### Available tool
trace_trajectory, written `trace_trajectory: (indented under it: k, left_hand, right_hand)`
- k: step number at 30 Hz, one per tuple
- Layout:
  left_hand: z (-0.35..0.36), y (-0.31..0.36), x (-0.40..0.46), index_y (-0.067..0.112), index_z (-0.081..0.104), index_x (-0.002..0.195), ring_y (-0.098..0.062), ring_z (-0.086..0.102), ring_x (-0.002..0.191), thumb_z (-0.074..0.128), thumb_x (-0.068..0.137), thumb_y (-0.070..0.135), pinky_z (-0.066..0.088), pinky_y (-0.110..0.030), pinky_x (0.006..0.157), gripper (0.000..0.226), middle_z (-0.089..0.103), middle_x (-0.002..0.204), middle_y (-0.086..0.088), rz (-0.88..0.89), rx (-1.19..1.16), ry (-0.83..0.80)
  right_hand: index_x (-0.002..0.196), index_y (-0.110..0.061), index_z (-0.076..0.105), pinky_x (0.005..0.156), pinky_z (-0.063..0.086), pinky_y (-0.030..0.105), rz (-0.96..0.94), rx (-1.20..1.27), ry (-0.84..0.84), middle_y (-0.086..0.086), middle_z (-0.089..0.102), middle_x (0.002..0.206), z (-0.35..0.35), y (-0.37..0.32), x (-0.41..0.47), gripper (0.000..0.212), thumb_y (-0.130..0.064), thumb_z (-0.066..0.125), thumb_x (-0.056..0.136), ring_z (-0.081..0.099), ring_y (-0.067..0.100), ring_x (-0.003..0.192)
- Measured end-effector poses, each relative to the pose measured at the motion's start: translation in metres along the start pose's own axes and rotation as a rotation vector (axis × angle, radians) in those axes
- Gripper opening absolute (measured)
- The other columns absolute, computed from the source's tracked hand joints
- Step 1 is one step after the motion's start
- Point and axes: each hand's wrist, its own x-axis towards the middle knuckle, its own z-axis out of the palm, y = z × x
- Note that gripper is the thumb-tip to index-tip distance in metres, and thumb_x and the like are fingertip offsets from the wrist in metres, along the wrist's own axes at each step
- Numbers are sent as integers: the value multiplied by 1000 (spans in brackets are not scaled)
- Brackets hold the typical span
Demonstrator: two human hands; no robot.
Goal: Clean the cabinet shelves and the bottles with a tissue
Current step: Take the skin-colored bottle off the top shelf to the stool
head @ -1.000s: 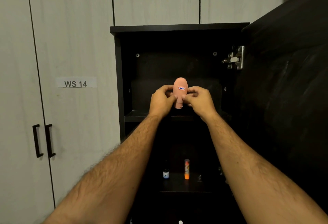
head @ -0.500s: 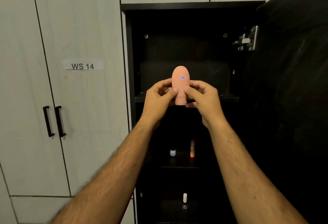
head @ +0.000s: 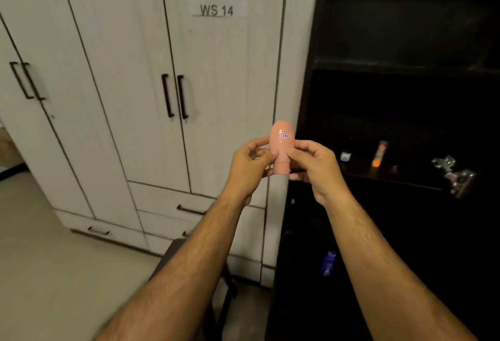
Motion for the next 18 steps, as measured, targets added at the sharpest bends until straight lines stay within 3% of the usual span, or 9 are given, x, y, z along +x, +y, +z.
trace_trajectory:
  k: [4, 11, 15, 18]
  left_hand:
    - [-54, -17, -29, 14, 58, 123, -14, 70, 87, 60, 93, 6, 55, -22, 67, 32, 67, 106, -21, -77, 14, 57]
    - [-139, -68, -79, 11, 55, 129, -15, 72, 89, 59, 94, 9, 56, -23, 66, 36, 71, 103, -14, -247, 51, 175]
    - [-165, -88, -95, 15, 54, 128, -17, 72, 88, 58, 94, 9, 58, -27, 68, 35, 71, 99, -8, -278, 55, 182]
    - [-191, -113, -100, 13, 55, 128, -18, 72, 90, 59, 93, 9, 58, -29, 70, 36, 71, 102, -9, -366, 52, 245]
  right_hand:
    - [111, -19, 65, 59, 55, 25, 82, -1, -64, 2, 71, 103, 50, 31, -21, 19, -20, 64, 92, 72, 15, 84]
    - [109, -15, 67, 60, 57, 29, 266, -28, -199, 7, 72, 96, 125, 97, -59, 18, -15, 61, 93, 70, 15, 78]
    - [113, -14, 66, 66, 59, 32, 329, -60, -246, 6, 72, 100, 146, 123, -66, 22, -19, 61, 92, 71, 20, 87]
    - [114, -14, 66, 62, 56, 29, 410, -75, -307, 5, 72, 102, 170, 155, -67, 24, -21, 65, 91, 72, 19, 88]
